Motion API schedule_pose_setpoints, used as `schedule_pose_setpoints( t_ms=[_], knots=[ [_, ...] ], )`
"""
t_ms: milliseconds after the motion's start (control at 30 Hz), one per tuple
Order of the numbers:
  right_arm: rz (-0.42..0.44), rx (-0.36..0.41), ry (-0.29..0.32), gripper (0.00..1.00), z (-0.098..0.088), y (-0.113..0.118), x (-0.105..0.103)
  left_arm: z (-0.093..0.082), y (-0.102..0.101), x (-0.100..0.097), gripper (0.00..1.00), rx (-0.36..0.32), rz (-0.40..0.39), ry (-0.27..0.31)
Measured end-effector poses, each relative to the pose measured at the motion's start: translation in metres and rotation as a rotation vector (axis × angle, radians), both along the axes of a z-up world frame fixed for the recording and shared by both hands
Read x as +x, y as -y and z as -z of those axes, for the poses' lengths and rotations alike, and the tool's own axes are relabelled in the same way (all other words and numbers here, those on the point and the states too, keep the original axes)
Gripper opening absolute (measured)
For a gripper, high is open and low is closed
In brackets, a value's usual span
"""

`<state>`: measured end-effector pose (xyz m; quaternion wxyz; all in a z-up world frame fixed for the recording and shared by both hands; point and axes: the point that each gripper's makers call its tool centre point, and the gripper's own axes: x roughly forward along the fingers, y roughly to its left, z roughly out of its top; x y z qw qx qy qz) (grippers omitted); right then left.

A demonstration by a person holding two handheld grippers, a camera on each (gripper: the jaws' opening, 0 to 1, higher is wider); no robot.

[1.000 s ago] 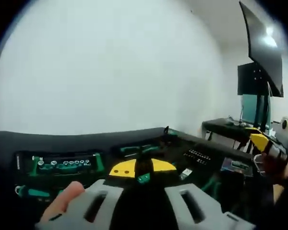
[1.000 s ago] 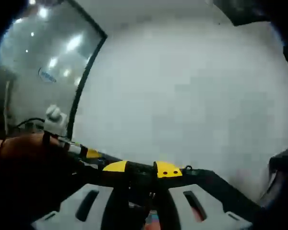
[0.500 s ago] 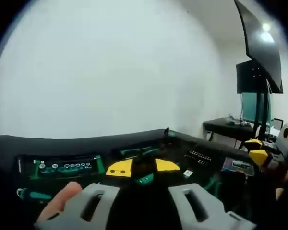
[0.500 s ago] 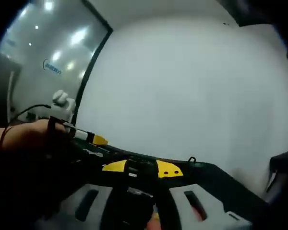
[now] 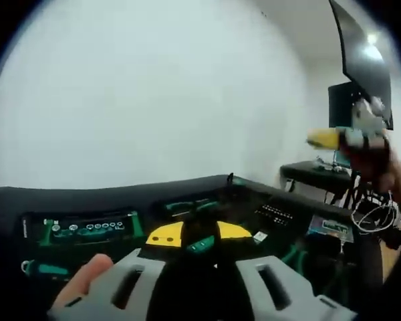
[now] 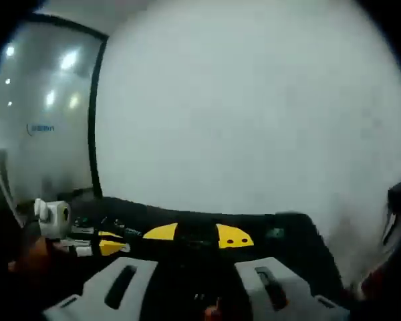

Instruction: Pick up the tools and put them into their designated positions in the toolbox.

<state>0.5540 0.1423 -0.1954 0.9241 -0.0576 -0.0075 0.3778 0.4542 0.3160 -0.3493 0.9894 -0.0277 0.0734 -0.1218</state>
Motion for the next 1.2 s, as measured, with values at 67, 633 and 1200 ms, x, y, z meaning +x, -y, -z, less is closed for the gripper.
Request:
schedule_pose_setpoints(
  t_ms=[67, 633, 1200],
  knots=[
    [-0.221, -0.068, -0.154, 0.15, 0.013, -0.032, 0.022, 0.000, 0.001, -0.001, 0.18, -0.010, 0.006, 0.000],
    [-0.213, -1.008, -0.319, 0.23, 0.174, 0.009, 0.182, 0.007, 0.002, -0.005, 0.17, -0.057, 0.022, -0.035],
    [-0.388, -1.107, -0.417, 0.35, 0.243, 0.013, 0.098, 0.010, 0.019, -0.004, 0.17, -0.005, 0.075, -0.041]
  ],
)
